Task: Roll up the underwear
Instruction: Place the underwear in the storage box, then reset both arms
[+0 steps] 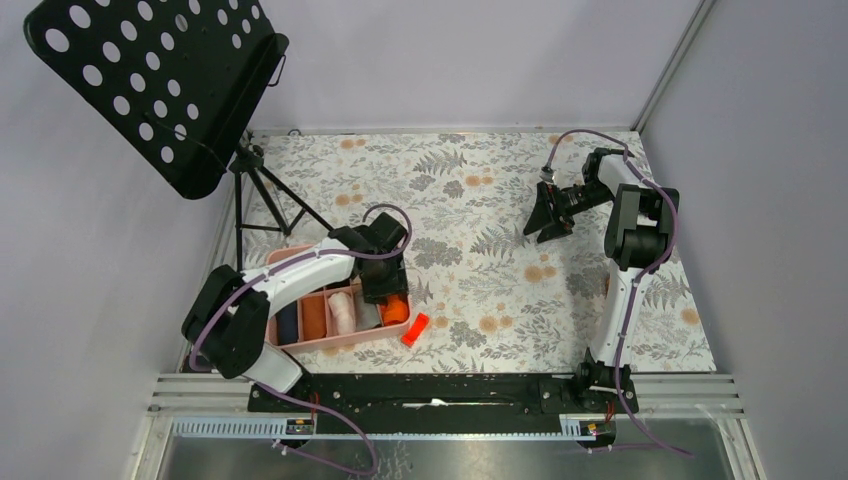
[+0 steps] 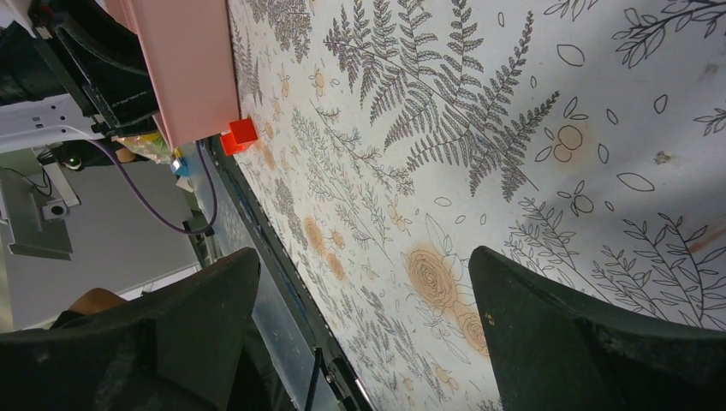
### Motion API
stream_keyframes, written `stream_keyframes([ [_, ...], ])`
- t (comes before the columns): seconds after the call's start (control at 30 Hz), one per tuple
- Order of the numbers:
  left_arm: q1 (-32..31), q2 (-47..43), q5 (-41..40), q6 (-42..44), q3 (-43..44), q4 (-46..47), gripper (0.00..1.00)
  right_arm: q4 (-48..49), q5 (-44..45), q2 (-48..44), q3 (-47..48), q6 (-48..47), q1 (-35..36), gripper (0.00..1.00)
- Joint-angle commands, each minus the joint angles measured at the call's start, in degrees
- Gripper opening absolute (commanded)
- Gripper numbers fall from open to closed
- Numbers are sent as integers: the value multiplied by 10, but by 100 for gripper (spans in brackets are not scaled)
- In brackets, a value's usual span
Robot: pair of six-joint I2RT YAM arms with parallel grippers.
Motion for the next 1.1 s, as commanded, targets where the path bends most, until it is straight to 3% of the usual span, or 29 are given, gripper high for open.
stream_keyframes([
  [0.0,21,10,-18,14,-11,92,58,-9,-16,-28,1,1,-1,100],
  [0.3,31,-21,-34,92,65,-7,59,-9,-15,-28,20,6,-1,100],
  [0.5,37,-47,-30,182,137,-9,61,-13,6,-72,19,-2,-1,100],
  [0.67,36,-74,-42,352,149,146,76,39,41,-161,27,20,-8,100],
  [0.77,36,-69,-72,445,143,258,98,164,108,-235,-6,117,-10,100],
  [0.87,36,-49,-96,531,174,314,99,266,209,-275,-30,254,-9,100],
  [0.93,37,-43,-119,561,189,333,99,281,284,-283,-27,297,-9,100],
  [1.07,43,-48,-115,567,191,356,99,323,401,-322,-27,283,-9,100],
])
